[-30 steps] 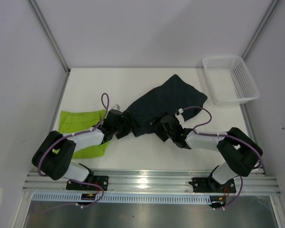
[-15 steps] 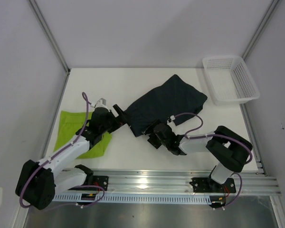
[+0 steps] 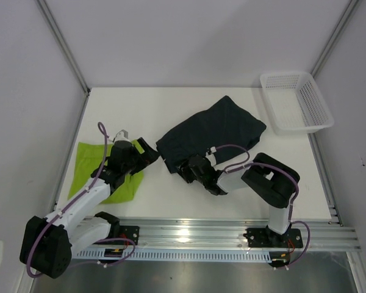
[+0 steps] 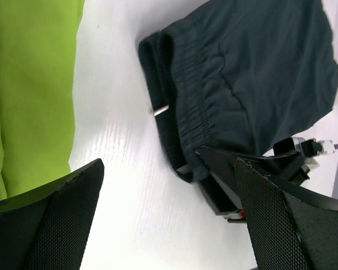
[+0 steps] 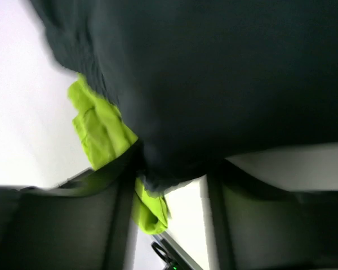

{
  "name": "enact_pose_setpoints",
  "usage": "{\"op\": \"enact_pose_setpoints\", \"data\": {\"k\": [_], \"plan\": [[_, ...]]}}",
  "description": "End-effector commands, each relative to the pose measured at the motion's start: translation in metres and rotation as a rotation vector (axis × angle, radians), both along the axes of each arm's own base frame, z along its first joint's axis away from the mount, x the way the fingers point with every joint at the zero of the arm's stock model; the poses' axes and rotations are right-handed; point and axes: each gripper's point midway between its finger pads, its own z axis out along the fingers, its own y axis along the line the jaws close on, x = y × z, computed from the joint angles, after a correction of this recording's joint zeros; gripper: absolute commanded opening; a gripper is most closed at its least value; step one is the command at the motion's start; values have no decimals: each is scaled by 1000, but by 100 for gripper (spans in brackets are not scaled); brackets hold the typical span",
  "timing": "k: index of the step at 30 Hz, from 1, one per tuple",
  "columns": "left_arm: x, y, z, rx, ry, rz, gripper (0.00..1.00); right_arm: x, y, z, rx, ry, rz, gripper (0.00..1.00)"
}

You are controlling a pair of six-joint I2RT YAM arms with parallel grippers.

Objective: Fold and stack the shorts
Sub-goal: Fold the shorts

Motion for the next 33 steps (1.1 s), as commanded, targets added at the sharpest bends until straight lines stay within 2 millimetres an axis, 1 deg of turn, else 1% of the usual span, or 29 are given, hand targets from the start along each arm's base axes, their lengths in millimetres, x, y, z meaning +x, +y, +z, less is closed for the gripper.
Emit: {"op": "enact_pose_setpoints", "data": {"k": [1,3,5,9,10,12,13,14,15,16,17,18,20,22,23,25,27,29,32,33], "plan": [[-1,1,-9,23,2,-24,99,-10,-16,-49,-127,106,-11,39],[-1,1,-18,31,21,-25,99,-9,-13,-49,-120,99,-6,39],[-3,-3,-22,15,39,-46,99,-7,-13,-46,-141,82,4,29],[1,-5,-17,26,19,-66,99,-4,-11,-36,-128,60,12,18],[3,-5,-15,42,10,-78,99,-3,-10,-32,-110,60,19,14],[5,-7,-17,58,21,-101,99,-2,-9,-25,-96,39,46,3],[7,-8,-17,70,19,-115,99,0,-9,-18,-82,33,49,0],[8,-9,-18,69,19,-124,99,-1,-7,-14,-68,31,63,0],[7,-14,-24,59,40,-148,99,-1,-7,-10,-60,25,72,0],[4,-17,-31,47,55,-159,99,0,-4,-2,-37,16,78,0],[8,-22,-30,22,36,-171,99,-1,-2,3,-21,16,90,0],[5,-30,-38,-6,65,-200,99,-1,1,8,-4,8,96,0],[8,-39,-41,-56,48,-213,99,0,7,23,23,-5,117,0],[7,-45,-49,-68,65,-225,99,0,10,29,27,-9,129,0],[10,-48,-46,-75,46,-224,99,1,12,36,37,-18,135,0],[12,-53,-48,-85,47,-233,99,0,13,40,48,-14,138,0],[17,-59,-45,-105,29,-252,99,2,15,47,69,-27,143,0],[17,-61,-52,-105,53,-258,99,0,18,49,86,-21,159,0],[22,-65,-49,-124,46,-257,99,-2,21,55,114,-20,173,0],[22,-66,-51,-132,53,-254,99,-2,22,55,120,-20,175,0]]}}
